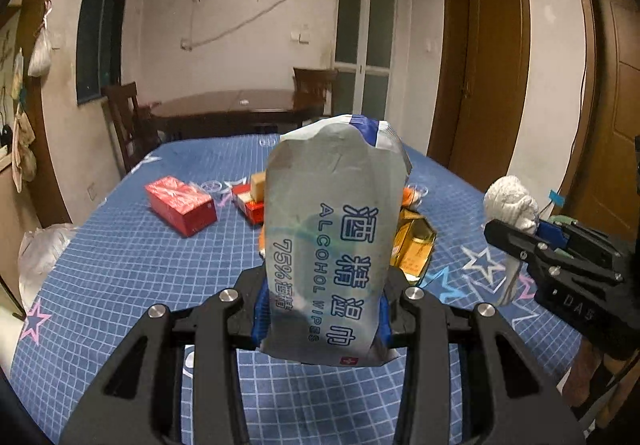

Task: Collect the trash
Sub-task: 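Carry the wipes pack and white cloth over the green bin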

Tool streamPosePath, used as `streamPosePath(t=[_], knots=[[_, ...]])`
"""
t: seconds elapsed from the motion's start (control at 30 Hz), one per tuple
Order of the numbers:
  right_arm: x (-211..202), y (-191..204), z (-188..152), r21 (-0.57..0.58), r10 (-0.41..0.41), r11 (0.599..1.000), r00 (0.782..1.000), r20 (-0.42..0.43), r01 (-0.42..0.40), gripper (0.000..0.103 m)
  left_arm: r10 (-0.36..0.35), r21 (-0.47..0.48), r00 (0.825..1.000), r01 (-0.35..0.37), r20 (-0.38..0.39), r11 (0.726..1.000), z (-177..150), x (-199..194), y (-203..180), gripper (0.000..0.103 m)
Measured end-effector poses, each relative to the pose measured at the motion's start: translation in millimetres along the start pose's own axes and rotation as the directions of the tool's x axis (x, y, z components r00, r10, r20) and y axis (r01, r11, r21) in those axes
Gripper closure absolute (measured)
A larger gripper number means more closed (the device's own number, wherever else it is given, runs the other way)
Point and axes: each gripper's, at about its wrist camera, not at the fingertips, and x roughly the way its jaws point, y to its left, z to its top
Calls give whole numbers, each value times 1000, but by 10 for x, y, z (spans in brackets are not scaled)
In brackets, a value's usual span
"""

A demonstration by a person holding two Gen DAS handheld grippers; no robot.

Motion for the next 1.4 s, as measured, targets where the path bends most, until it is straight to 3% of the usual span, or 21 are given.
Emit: streamPosePath(t=[0.3, 0.7, 1.0, 1.4], knots=[[-258, -28, 110, 9, -8, 1000, 1000, 29, 8, 69, -13, 12, 999, 13, 33, 1000, 117, -84, -141, 65], [-621, -499, 361, 23, -90, 996, 994, 66, 88, 69, -90, 54, 994, 87, 60, 995, 350, 70, -549, 65], [-979, -1174, 487, 60, -200, 979, 974, 105, 195, 69, -179, 106, 981, 170, 80, 980, 508, 256, -1094, 65], [-1355, -2331, 425, 148, -326, 937, 944, 57, 315, 69, -307, 165, 952, 299, 19, 940, 643, 612, -1903, 65]])
